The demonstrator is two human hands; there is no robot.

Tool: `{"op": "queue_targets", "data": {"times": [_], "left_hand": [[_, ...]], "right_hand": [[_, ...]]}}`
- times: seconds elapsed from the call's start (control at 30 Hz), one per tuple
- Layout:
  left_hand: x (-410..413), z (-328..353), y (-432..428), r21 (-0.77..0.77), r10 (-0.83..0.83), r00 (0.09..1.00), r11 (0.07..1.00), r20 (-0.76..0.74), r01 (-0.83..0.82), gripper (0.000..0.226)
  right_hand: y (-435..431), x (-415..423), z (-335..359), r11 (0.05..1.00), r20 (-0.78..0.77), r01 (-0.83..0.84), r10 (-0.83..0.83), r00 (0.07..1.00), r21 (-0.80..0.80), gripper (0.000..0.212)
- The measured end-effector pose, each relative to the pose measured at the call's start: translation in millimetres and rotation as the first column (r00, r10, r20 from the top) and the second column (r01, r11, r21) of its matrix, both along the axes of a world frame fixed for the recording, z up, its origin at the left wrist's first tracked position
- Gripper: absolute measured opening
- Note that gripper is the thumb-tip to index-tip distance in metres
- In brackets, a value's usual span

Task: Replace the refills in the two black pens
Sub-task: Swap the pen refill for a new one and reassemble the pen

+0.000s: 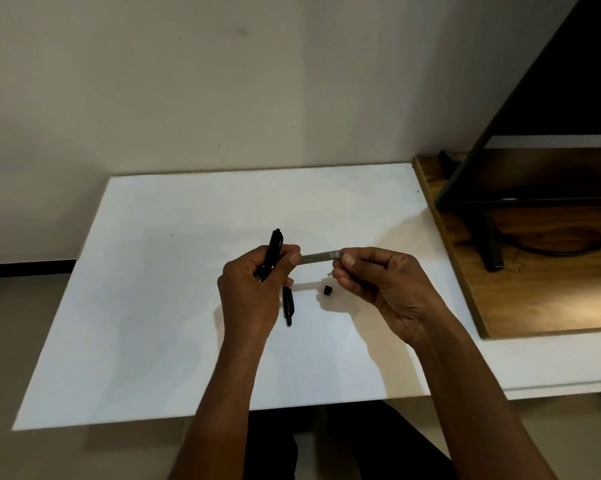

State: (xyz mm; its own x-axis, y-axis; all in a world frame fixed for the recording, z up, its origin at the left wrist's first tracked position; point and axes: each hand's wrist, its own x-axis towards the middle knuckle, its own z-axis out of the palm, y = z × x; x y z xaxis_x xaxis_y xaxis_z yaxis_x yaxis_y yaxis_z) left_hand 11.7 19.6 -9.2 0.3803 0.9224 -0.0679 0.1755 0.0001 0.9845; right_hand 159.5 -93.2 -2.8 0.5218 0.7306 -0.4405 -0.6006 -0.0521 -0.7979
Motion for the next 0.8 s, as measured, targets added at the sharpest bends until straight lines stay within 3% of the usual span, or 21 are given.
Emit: {"op": "queue_targets", "data": {"times": [0.17, 0.3, 0.8], "left_hand": [[-3.2, -1.0, 0.0, -0.012, -0.119, 0.988, 0.993, -0.097, 0.118, 0.012], [-3.6, -2.5, -0.1, -0.007, -0.173, 0.972, 0.985, -0.159, 0.174, 0.01], [-5.3, -6.2, 1.1, -0.053, -0.138, 0.976, 0.99, -0.167, 0.131, 0.012]], "right_hand": [[-0.8, 1.5, -0.9, 0.999, 0.094, 0.026, -0.024, 0.995, -0.021, 0.019], [-0.2, 1.4, -1.5, 0.999, 0.159, 0.04, -0.035, 0.987, -0.026, 0.007], [2.9, 0.7, 0.8, 0.991, 0.378, 0.119, -0.087, 0.922, -0.062, 0.011]]}}
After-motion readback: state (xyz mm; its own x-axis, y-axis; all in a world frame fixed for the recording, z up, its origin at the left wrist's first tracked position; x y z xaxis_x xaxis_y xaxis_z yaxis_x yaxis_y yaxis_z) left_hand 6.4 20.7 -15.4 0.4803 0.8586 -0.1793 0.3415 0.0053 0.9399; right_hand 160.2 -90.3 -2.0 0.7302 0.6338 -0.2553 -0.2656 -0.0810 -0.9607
